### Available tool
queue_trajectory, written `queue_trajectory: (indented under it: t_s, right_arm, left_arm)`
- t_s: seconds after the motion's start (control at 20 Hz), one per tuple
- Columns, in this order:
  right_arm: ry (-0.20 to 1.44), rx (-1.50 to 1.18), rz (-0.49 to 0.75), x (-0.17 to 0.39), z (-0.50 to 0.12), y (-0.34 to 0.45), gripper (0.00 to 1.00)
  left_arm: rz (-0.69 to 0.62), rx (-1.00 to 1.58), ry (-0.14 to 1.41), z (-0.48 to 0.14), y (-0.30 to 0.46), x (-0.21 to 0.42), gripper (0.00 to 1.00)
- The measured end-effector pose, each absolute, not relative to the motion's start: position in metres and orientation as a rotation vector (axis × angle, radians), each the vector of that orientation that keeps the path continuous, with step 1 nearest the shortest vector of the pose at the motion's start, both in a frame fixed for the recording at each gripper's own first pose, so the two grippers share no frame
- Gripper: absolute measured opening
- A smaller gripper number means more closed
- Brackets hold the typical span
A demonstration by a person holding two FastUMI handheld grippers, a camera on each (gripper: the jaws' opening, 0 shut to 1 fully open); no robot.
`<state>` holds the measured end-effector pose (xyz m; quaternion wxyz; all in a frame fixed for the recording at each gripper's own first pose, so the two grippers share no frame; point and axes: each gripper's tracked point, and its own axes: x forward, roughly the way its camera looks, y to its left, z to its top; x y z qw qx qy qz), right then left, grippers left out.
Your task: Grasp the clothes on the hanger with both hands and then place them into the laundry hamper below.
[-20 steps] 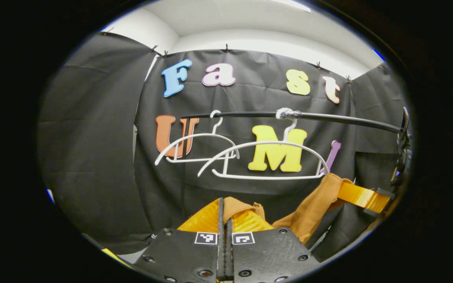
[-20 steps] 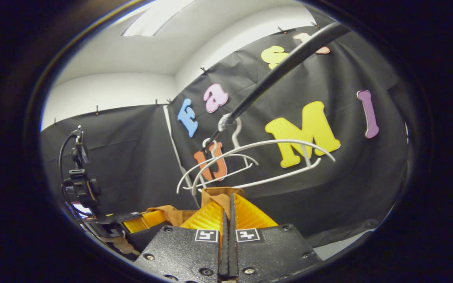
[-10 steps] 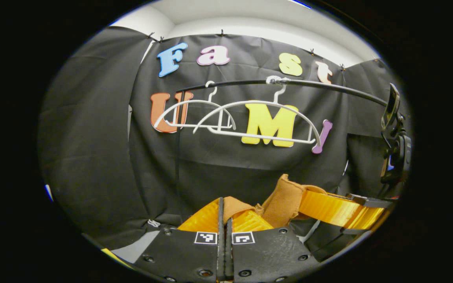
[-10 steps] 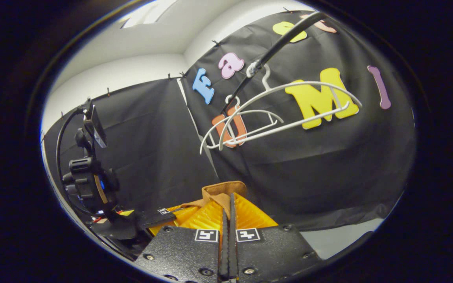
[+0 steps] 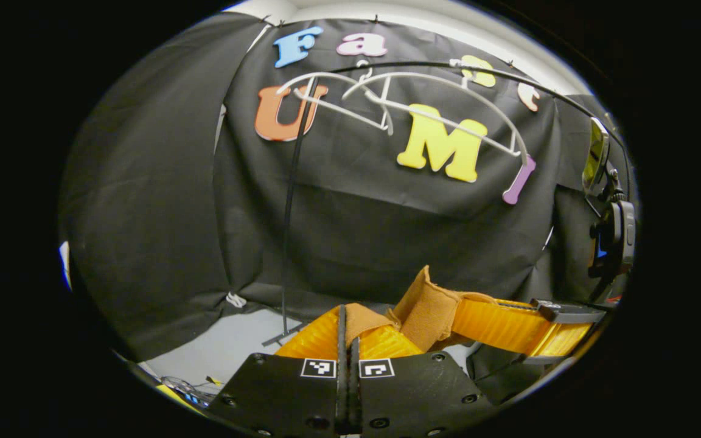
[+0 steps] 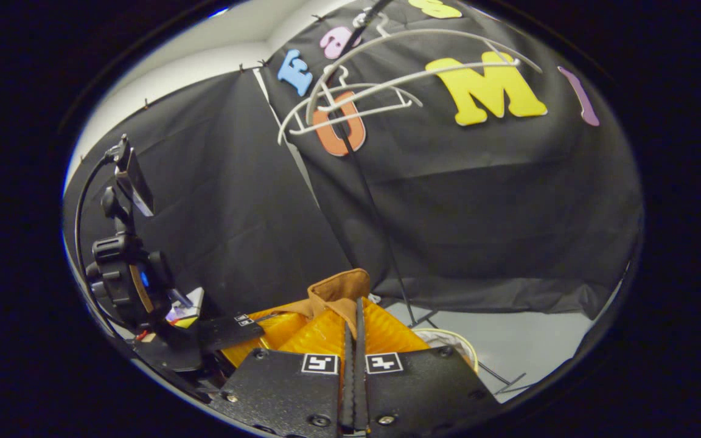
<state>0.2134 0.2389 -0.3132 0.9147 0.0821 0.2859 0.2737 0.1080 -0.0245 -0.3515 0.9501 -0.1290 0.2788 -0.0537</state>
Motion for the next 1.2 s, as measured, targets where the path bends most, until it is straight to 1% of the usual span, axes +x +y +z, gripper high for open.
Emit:
queue_trajectory:
  t_s: [0.2, 0.35, 0.5, 0.55, 0.6, 0.65, 0.7, 0.8, 1.0, 1.1, 1.15, 1.2]
  right_arm:
    - [0.743, 0.12, 0.513, 0.208, -0.382, 0.224, 0.04]
    - [0.89, 0.1, 0.461, 0.194, -0.422, 0.207, 0.04]
    - [1.021, 0.074, 0.413, 0.182, -0.453, 0.21, 0.04]
    - [1.05, 0.052, 0.404, 0.176, -0.458, 0.212, 0.04]
    - [1.081, 0.024, 0.392, 0.17, -0.463, 0.207, 0.04]
    - [1.103, 0.0, 0.381, 0.167, -0.462, 0.206, 0.04]
    - [1.115, -0.013, 0.376, 0.163, -0.46, 0.205, 0.04]
    - [1.142, -0.044, 0.371, 0.164, -0.454, 0.202, 0.04]
    - [1.153, -0.067, 0.336, 0.166, -0.455, 0.196, 0.04]
    - [1.135, -0.039, 0.339, 0.168, -0.454, 0.198, 0.04]
    - [1.123, -0.021, 0.331, 0.172, -0.453, 0.198, 0.04]
    - [1.108, -0.002, 0.326, 0.177, -0.449, 0.199, 0.2]
  left_arm:
    - [-0.108, -0.277, 0.71, -0.416, -0.032, 0.088, 0.0]
    - [-0.096, -0.317, 0.849, -0.455, -0.045, 0.073, 0.0]
    - [-0.094, -0.366, 0.99, -0.49, -0.057, 0.051, 0.0]
    - [-0.093, -0.385, 1.042, -0.5, -0.062, 0.042, 0.0]
    - [-0.091, -0.386, 1.08, -0.51, -0.067, 0.035, 0.05]
    - [-0.08, -0.372, 1.116, -0.514, -0.064, 0.027, 0.0]
    - [-0.07, -0.349, 1.16, -0.523, -0.061, 0.02, 0.0]
    - [-0.074, -0.331, 1.2, -0.539, -0.06, 0.006, 0.0]
    - [-0.052, -0.283, 1.215, -0.542, -0.055, 0.008, 0.0]
    - [-0.067, -0.264, 1.216, -0.543, -0.052, 0.002, 0.0]
    - [-0.089, -0.26, 1.199, -0.54, -0.053, 0.006, 0.01]
    - [-0.108, -0.268, 1.187, -0.539, -0.055, 0.009, 0.17]
